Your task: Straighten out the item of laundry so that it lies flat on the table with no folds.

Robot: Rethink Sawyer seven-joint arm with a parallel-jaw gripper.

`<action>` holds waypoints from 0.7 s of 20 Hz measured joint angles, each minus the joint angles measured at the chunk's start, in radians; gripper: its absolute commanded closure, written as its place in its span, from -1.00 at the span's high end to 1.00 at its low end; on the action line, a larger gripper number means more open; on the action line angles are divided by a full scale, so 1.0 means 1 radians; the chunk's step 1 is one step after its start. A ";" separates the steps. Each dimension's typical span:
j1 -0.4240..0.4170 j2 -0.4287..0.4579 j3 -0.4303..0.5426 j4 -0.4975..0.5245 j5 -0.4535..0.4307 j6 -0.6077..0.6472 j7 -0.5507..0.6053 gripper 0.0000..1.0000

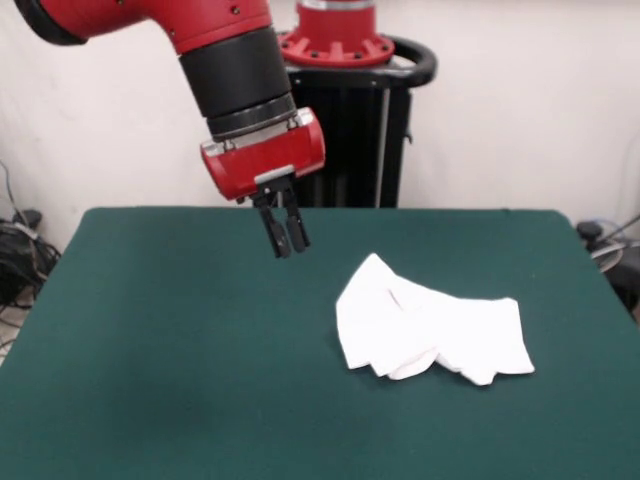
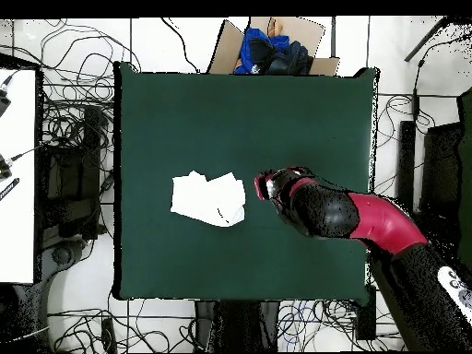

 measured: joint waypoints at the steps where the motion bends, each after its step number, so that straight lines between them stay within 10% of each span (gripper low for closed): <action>1: 0.000 0.002 0.000 0.000 -0.011 0.000 0.000 -1.00; 14: -0.019 0.084 0.018 -0.001 -0.099 0.000 0.000 -1.00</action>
